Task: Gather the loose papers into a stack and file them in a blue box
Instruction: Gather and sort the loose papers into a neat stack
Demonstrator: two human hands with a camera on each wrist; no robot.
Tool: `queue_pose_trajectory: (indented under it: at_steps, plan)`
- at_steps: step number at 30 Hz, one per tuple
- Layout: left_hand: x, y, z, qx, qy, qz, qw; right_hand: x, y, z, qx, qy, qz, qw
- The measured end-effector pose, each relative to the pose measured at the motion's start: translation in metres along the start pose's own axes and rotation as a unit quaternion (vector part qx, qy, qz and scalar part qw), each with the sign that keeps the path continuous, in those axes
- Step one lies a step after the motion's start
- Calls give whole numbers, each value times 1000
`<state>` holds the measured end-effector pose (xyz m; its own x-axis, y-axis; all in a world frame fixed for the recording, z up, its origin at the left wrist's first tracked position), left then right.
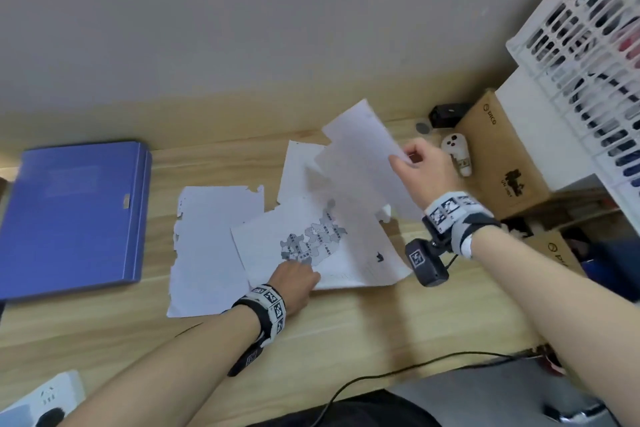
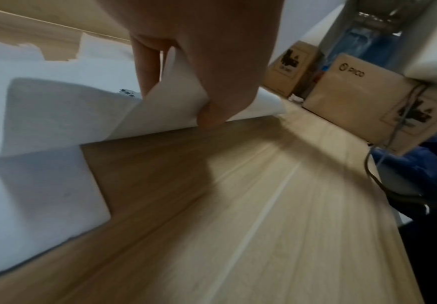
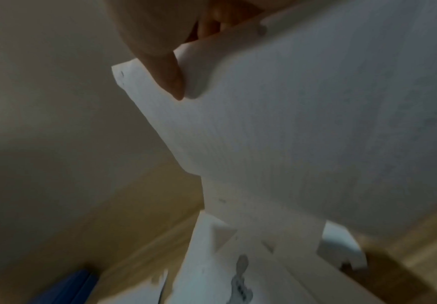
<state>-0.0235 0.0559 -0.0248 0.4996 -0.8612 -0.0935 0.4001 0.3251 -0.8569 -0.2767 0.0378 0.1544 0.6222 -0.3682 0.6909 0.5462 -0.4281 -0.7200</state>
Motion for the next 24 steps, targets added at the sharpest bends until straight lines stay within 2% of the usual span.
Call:
queue_pose_trajectory:
  at_steps: [4, 7, 11, 13, 17, 21, 24]
  plan:
    - [5, 14, 9, -11, 49, 43, 998, -4, 64, 44, 140, -61, 40, 987]
    - [11, 22, 17, -10, 95, 75, 993, -19, 111, 83, 266, -61, 98, 957]
    - [25, 23, 42, -57, 102, 101, 988, -37, 151, 117, 369, -70, 144, 915]
    - [38, 23, 57, -73, 65, 101, 990, -41, 161, 127, 400, -72, 154, 900]
    - [78, 27, 80, -59, -58, 145, 986, -48, 176, 138, 432, -55, 161, 885]
    - [116, 26, 88, -80, -175, 190, 963, -48, 185, 140, 463, -57, 163, 870]
    - [144, 24, 83, -109, -262, 221, 933, -52, 191, 138, 474, -53, 166, 863]
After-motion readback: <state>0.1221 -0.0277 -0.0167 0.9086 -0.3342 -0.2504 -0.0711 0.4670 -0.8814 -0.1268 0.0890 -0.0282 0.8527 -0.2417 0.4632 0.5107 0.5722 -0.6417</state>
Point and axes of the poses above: each hand's wrist, its own z-axis away from the middle knuckle, its own y-axis out of the palm, x = y × z, the point moved 4 cm from there along -z, towards the middle knuckle
